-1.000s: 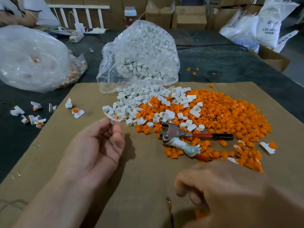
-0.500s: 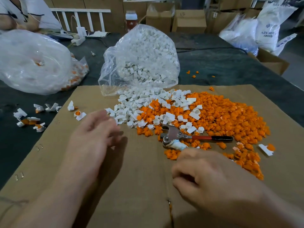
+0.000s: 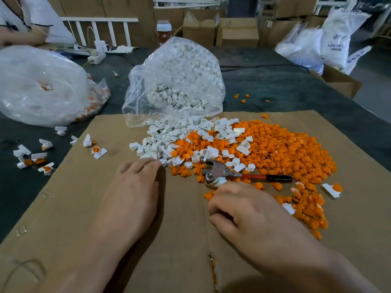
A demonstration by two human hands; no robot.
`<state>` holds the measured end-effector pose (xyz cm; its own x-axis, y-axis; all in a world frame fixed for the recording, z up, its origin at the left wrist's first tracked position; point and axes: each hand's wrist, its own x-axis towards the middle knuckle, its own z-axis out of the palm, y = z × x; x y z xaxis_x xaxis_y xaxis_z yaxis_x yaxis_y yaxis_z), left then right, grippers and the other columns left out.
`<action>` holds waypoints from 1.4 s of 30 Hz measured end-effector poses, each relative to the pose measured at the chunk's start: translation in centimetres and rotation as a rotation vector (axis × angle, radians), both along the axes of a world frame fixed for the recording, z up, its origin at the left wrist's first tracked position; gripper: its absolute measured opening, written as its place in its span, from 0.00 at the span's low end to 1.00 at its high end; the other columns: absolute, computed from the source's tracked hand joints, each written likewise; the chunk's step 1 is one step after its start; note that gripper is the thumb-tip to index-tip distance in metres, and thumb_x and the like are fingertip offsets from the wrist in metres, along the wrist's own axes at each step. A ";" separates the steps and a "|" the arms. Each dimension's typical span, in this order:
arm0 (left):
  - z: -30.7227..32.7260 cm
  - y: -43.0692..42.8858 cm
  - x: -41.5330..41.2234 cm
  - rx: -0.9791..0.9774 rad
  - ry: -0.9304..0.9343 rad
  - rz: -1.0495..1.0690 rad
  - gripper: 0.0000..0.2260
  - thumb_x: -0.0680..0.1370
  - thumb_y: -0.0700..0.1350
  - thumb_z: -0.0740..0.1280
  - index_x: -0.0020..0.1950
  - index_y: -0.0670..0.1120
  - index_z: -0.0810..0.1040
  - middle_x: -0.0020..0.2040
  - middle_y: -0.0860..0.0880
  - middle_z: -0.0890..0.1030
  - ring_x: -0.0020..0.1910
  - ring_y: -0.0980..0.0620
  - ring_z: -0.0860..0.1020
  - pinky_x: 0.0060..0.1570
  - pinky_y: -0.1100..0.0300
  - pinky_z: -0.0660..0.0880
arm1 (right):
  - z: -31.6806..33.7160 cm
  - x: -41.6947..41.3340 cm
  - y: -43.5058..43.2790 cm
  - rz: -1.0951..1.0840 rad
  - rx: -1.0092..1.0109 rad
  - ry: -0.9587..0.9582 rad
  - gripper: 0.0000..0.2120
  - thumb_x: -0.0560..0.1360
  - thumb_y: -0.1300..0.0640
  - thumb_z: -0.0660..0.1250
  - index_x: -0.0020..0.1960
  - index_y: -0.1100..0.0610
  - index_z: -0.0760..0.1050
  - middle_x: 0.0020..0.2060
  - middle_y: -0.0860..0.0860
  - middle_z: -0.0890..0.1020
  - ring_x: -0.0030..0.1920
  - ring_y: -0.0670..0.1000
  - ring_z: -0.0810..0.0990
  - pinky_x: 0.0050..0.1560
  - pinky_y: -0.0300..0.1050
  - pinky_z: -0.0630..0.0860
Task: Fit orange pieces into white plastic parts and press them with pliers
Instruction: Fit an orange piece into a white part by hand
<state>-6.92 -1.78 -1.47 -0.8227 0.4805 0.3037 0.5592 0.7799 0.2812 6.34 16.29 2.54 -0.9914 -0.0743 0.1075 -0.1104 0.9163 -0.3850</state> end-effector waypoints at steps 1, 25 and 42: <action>-0.1 0.0 0.3 0.025 0.001 -0.033 0.19 0.75 0.32 0.68 0.64 0.45 0.80 0.64 0.46 0.80 0.60 0.42 0.76 0.57 0.52 0.72 | 0.0 -0.1 0.0 -0.010 0.005 0.008 0.07 0.81 0.54 0.60 0.49 0.49 0.76 0.46 0.43 0.73 0.50 0.43 0.67 0.51 0.34 0.63; 1.7 0.4 2.9 -0.023 -0.025 -0.352 0.11 0.77 0.55 0.63 0.56 0.57 0.80 0.46 0.57 0.75 0.47 0.54 0.75 0.46 0.60 0.73 | -0.5 -0.4 0.5 -0.225 -1.117 -0.124 0.14 0.80 0.64 0.59 0.46 0.51 0.80 0.37 0.58 0.83 0.31 0.55 0.81 0.32 0.49 0.79; 2.5 1.5 3.9 1.135 -1.227 -0.336 0.10 0.59 0.42 0.70 0.38 0.43 0.79 0.29 0.41 0.76 0.24 0.48 0.74 0.25 0.59 0.72 | 1.1 -0.5 0.7 -0.154 -1.871 -0.363 0.14 0.75 0.62 0.63 0.60 0.59 0.69 0.45 0.64 0.83 0.33 0.55 0.84 0.25 0.41 0.78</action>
<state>-2.98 -0.30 1.08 -0.7327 0.6736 -0.0974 -0.3074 -0.1998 0.9304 5.85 17.00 3.69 -0.9672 -0.0479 -0.2493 0.2206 -0.6447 -0.7319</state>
